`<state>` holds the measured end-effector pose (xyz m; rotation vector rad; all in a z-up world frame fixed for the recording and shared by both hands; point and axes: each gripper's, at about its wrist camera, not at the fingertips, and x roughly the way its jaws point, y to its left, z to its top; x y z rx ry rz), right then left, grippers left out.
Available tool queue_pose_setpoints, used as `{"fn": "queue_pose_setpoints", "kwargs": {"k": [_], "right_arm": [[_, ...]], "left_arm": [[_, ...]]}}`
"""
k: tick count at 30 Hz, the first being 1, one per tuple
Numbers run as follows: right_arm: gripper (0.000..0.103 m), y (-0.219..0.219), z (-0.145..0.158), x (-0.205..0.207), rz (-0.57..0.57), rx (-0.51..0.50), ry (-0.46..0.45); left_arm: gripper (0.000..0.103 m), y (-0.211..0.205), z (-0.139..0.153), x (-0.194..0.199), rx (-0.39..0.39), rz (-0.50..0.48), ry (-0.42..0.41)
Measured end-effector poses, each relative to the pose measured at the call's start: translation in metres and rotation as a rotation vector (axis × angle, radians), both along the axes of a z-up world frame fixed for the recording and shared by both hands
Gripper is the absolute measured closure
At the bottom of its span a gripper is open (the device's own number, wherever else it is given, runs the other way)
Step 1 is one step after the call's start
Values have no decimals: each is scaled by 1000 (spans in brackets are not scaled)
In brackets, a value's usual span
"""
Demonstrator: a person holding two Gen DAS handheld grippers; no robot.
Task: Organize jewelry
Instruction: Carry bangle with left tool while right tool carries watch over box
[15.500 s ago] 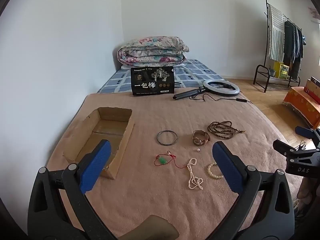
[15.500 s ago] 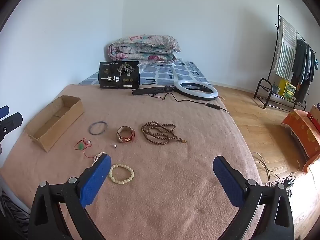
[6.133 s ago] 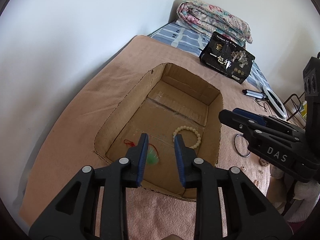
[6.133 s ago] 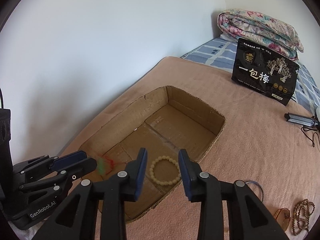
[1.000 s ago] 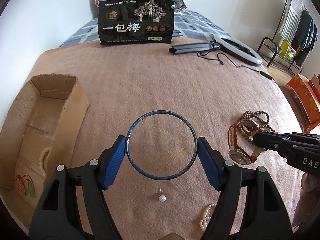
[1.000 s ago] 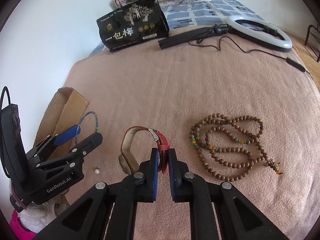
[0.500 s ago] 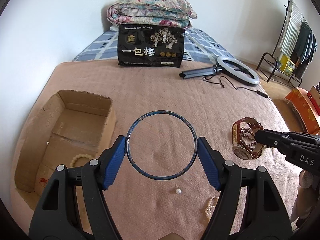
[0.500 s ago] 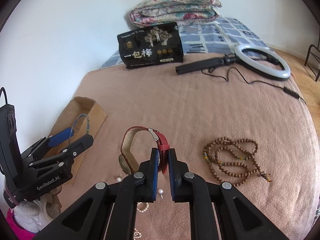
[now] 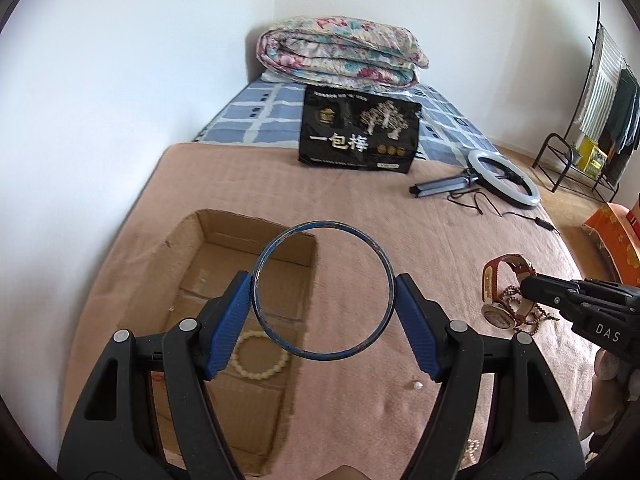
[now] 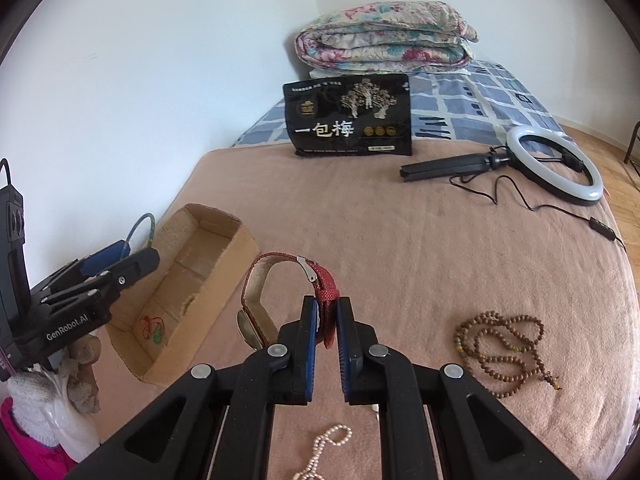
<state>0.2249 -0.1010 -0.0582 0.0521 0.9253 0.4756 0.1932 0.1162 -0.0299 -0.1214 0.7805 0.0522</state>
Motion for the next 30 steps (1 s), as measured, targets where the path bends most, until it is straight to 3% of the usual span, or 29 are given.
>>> {"fn": "queue_pose_setpoints", "kwargs": {"k": [12, 30], "right_arm": [[96, 63, 5, 12, 74, -6, -20], [96, 157, -21, 29, 159, -58, -7]], "left_arm": [[29, 62, -5, -17, 30, 82, -7], [29, 105, -44, -30, 29, 109, 48]]}}
